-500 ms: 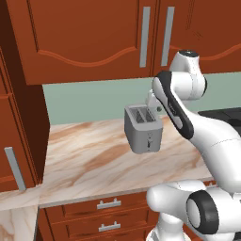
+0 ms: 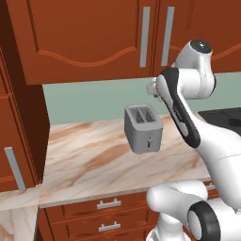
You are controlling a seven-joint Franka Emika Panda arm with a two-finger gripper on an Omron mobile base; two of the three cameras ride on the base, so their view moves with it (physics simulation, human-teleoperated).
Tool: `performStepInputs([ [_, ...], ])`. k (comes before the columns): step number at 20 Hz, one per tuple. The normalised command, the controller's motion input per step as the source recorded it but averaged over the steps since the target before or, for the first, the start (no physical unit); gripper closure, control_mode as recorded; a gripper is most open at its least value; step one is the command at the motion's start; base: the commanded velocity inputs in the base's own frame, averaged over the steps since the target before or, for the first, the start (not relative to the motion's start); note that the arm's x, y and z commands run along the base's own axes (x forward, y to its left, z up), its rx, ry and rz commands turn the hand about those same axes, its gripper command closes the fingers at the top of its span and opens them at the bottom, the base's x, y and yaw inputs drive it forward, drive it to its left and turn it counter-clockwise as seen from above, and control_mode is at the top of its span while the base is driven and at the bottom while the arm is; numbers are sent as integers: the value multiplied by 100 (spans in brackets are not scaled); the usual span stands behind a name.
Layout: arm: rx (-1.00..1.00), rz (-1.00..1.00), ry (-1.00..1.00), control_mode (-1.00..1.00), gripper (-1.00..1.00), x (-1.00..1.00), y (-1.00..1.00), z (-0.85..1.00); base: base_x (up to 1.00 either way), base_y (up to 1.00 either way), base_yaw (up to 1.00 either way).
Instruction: Get the candle and the beer from the cabinet and move them to the dining counter.
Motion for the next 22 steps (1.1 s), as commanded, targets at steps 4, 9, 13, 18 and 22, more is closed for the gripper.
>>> performStepInputs([
  [4, 0, 0, -52, -100, -100, -34, 16, 90, 0, 0, 0],
  [9, 0, 0, -51, -100, -100, -17, 31, 84, 0, 0, 0],
  [13, 0, 0, -46, -100, -100, -7, 27, 71, 0, 0, 0],
  [18, 0, 0, -30, -100, -100, 0, 19, 46, 0, 0, 0],
  [22, 0, 0, -15, -100, -100, 0, 1, 21, 0, 0, 0],
])
